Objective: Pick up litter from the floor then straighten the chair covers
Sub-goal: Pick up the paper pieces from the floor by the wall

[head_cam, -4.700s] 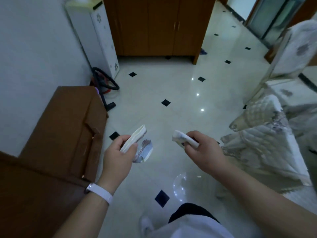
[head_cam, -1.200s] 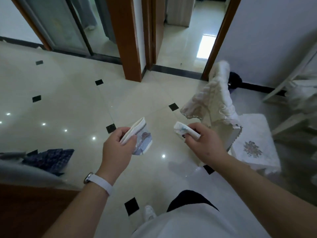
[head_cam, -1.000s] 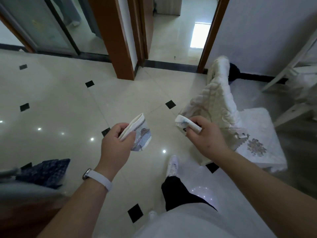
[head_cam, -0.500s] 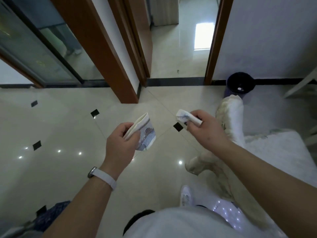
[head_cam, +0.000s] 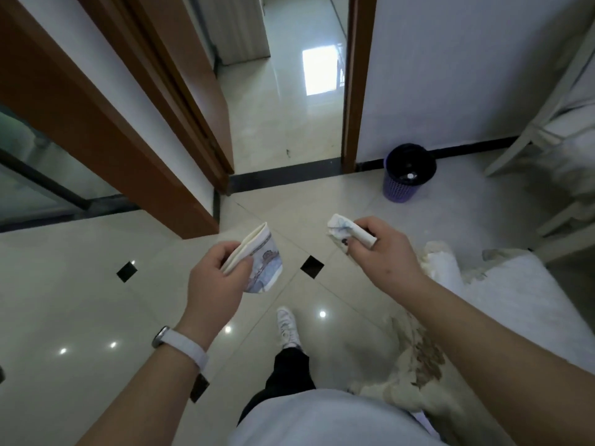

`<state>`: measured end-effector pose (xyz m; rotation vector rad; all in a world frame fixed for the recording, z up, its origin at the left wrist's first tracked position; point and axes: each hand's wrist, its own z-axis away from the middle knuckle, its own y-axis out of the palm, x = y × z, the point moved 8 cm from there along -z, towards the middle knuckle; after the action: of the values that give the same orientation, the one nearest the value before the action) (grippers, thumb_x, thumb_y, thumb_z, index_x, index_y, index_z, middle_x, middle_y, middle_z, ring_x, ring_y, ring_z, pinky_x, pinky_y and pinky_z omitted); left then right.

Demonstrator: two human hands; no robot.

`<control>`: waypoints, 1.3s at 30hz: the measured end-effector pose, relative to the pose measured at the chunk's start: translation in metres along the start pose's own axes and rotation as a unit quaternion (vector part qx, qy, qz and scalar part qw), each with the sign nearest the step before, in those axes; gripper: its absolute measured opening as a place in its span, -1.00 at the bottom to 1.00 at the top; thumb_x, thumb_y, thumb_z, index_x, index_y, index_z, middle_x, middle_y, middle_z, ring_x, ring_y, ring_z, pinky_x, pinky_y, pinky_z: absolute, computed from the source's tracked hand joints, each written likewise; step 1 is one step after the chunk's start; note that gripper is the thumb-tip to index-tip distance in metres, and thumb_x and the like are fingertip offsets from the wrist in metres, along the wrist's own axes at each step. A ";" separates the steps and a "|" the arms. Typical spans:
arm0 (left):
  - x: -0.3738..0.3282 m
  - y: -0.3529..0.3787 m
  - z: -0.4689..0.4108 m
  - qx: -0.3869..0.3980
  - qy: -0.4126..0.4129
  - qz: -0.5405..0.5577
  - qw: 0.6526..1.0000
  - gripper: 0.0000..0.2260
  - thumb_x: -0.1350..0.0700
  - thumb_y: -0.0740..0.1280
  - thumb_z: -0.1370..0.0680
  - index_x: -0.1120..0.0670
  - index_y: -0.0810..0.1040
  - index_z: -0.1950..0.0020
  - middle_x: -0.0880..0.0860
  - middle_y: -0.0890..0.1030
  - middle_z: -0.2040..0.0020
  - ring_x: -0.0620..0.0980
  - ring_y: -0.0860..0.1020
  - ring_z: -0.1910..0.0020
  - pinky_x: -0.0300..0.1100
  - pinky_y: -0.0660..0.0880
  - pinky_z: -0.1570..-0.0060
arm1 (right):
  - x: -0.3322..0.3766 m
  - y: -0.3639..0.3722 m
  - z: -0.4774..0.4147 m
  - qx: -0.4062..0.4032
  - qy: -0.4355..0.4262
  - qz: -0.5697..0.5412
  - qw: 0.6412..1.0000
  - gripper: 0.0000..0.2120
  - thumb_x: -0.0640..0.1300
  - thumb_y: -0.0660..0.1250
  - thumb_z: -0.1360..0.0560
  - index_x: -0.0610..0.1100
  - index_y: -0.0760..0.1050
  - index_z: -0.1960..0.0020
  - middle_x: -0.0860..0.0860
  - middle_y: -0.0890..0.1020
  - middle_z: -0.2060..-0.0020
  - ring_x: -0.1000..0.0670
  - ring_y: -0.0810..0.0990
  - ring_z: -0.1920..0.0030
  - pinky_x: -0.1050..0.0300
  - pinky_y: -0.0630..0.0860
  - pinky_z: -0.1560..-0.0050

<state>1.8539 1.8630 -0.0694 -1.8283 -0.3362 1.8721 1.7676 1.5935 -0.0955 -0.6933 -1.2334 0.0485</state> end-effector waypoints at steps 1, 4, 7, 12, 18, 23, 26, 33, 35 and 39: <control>0.001 0.004 -0.021 0.011 0.004 0.005 1.000 -0.87 0.21 0.38 -0.54 0.01 0.61 -0.02 -0.04 0.64 0.13 -0.19 0.60 0.20 -0.31 0.54 0.34 | 0.003 0.003 -0.014 -0.006 0.006 0.007 1.000 -0.93 -0.08 0.31 -0.49 0.08 0.53 0.07 0.08 0.61 0.28 0.09 0.55 0.27 0.11 0.48 0.28; -0.004 0.010 -0.084 0.034 0.012 0.031 0.999 -0.88 0.21 0.37 -0.55 0.01 0.59 -0.01 -0.06 0.62 0.13 -0.27 0.59 0.22 -0.39 0.48 0.39 | 0.015 0.010 -0.054 -0.024 0.032 0.026 0.999 -0.93 -0.08 0.31 -0.49 0.07 0.53 0.07 0.06 0.60 0.29 0.04 0.56 0.26 0.12 0.45 0.30; -0.010 0.015 -0.141 0.068 0.011 0.057 0.996 -0.88 0.20 0.36 -0.56 -0.01 0.58 -0.03 -0.06 0.62 0.10 -0.26 0.60 0.19 -0.42 0.46 0.39 | 0.034 0.014 -0.092 -0.033 0.044 0.052 0.997 -0.90 -0.10 0.32 -0.51 0.10 0.53 0.07 0.07 0.60 0.29 0.06 0.55 0.30 0.20 0.42 0.36; -0.023 0.036 -0.229 0.140 0.028 0.049 0.989 -0.86 0.16 0.34 -0.58 0.00 0.56 -0.11 -0.06 0.61 0.03 -0.11 0.61 0.09 -0.39 0.51 0.35 | 0.058 0.004 -0.149 -0.103 0.056 0.052 0.992 -0.90 -0.10 0.34 -0.50 0.07 0.54 0.02 0.06 0.59 0.27 0.05 0.54 0.30 0.21 0.41 0.36; -0.054 0.088 -0.290 0.197 0.056 0.054 0.977 -0.87 0.20 0.36 -0.56 0.05 0.59 -0.08 -0.04 0.63 0.08 -0.28 0.59 0.17 -0.43 0.46 0.38 | 0.044 -0.017 -0.183 -0.140 0.105 0.056 0.983 -0.81 -0.12 0.35 -0.50 0.17 0.47 0.15 0.11 0.56 0.33 0.15 0.48 0.38 0.25 0.36 0.38; -0.076 0.144 -0.329 0.234 0.057 0.038 0.970 -0.87 0.22 0.36 -0.56 -0.03 0.58 0.02 -0.08 0.63 0.13 -0.32 0.58 0.23 -0.43 0.46 0.39 | 0.018 -0.047 -0.229 -0.176 0.122 0.044 0.976 -0.91 -0.10 0.34 -0.49 0.10 0.52 0.07 0.10 0.57 0.34 0.15 0.47 0.39 0.33 0.35 0.42; -0.090 0.181 -0.356 0.257 0.053 0.021 0.965 -0.86 0.21 0.37 -0.55 -0.05 0.58 0.03 -0.09 0.63 0.14 -0.28 0.60 0.21 -0.40 0.48 0.37 | -0.008 -0.064 -0.268 -0.182 0.133 0.001 0.974 -0.91 -0.12 0.33 -0.50 0.08 0.52 0.07 0.06 0.58 0.32 0.15 0.45 0.42 0.29 0.36 0.40; -0.155 0.269 -0.439 0.228 0.055 -0.006 0.972 -0.77 0.24 0.38 -0.53 -0.13 0.57 0.11 -0.09 0.64 0.16 -0.28 0.58 0.26 -0.43 0.44 0.37 | -0.049 -0.135 -0.384 -0.164 0.142 0.009 0.976 -0.88 -0.09 0.33 -0.50 0.05 0.52 -0.02 0.11 0.57 0.29 0.07 0.53 0.31 0.13 0.46 0.28; -0.180 0.301 -0.456 0.237 0.065 -0.015 0.969 -0.78 0.22 0.39 -0.53 -0.13 0.57 0.11 -0.10 0.64 0.17 -0.28 0.57 0.27 -0.44 0.43 0.37 | -0.057 -0.168 -0.408 -0.177 0.145 0.012 0.973 -0.89 -0.10 0.32 -0.50 0.06 0.52 -0.02 0.12 0.56 0.28 0.07 0.53 0.30 0.14 0.45 0.28; -0.219 0.364 -0.482 0.259 0.085 -0.016 0.962 -0.82 0.17 0.39 -0.52 -0.14 0.57 0.10 -0.06 0.63 0.18 -0.15 0.58 0.24 -0.27 0.52 0.33 | -0.078 -0.227 -0.445 -0.207 0.152 0.037 0.966 -0.89 -0.13 0.31 -0.49 0.05 0.51 0.02 0.12 0.55 0.28 0.08 0.51 0.28 0.24 0.39 0.31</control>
<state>2.2583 1.3650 -0.0970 -1.5871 0.1738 1.5743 2.0547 1.1776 -0.1151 -1.0680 -0.9264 -0.2538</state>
